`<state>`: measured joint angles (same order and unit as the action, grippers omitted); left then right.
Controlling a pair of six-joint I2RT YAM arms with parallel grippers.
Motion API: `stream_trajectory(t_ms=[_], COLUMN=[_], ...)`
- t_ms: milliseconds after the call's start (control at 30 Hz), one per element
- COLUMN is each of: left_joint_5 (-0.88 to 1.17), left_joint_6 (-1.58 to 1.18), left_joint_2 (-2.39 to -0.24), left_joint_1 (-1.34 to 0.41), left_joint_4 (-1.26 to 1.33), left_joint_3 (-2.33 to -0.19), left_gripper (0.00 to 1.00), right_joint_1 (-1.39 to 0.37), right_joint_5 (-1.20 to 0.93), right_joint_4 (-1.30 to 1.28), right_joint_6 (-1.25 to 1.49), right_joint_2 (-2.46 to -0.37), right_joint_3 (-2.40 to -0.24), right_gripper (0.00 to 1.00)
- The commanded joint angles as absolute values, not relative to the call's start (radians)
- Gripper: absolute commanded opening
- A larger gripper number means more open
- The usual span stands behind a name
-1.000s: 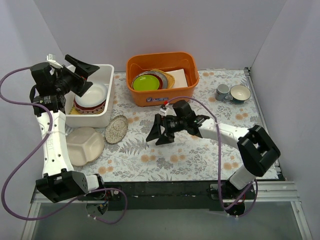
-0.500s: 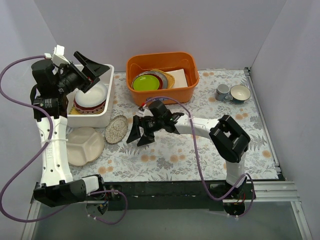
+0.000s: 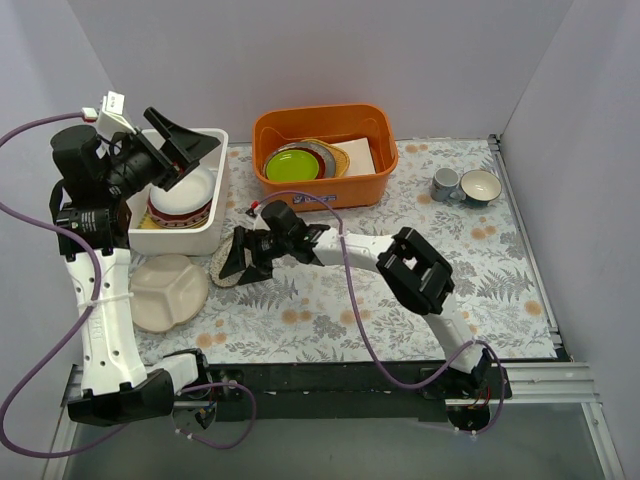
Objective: Place the plates into the plastic bin on the countertop
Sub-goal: Move the plate to the corner of the board.
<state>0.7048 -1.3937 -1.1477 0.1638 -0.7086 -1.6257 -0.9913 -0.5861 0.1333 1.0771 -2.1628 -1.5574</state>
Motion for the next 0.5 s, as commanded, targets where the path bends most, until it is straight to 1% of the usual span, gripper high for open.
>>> stream_trajectory(t_ms=[0, 33, 67, 200, 367, 467], left_joint_5=[0.747, 0.747, 0.746, 0.735, 0.739, 0.742], left_joint_6=[-1.379, -1.374, -1.371, -1.361, -1.364, -1.365], left_joint_2=[-1.126, -1.123, -1.124, -1.117, -1.106, -1.103], left_joint_1=[0.161, 0.160, 0.161, 0.161, 0.161, 0.161], left_joint_4=[-0.745, -0.752, -0.755, -0.761, -0.750, -0.747], left_joint_3=[-1.674, -1.678, -1.678, -1.657, -1.628, -1.612], left_gripper=[0.98, 0.98, 0.98, 0.98, 0.98, 0.98], right_joint_1=[-1.003, -1.008, -1.009, -1.019, -1.020, -1.026], right_joint_5=[-0.568, -0.566, -0.561, -0.543, -0.526, -0.525], right_joint_4=[0.138, 0.048, 0.010, -0.161, -0.199, -0.187], right_joint_6=[1.100, 1.073, 1.057, 1.012, 1.006, 1.014], right_joint_2=[-2.264, -2.317, -2.344, -2.434, -2.442, -2.444], right_joint_3=[-1.751, -1.799, -1.900, -2.044, -2.003, -1.980], right_gripper=[0.79, 0.77, 0.76, 0.70, 0.63, 0.61])
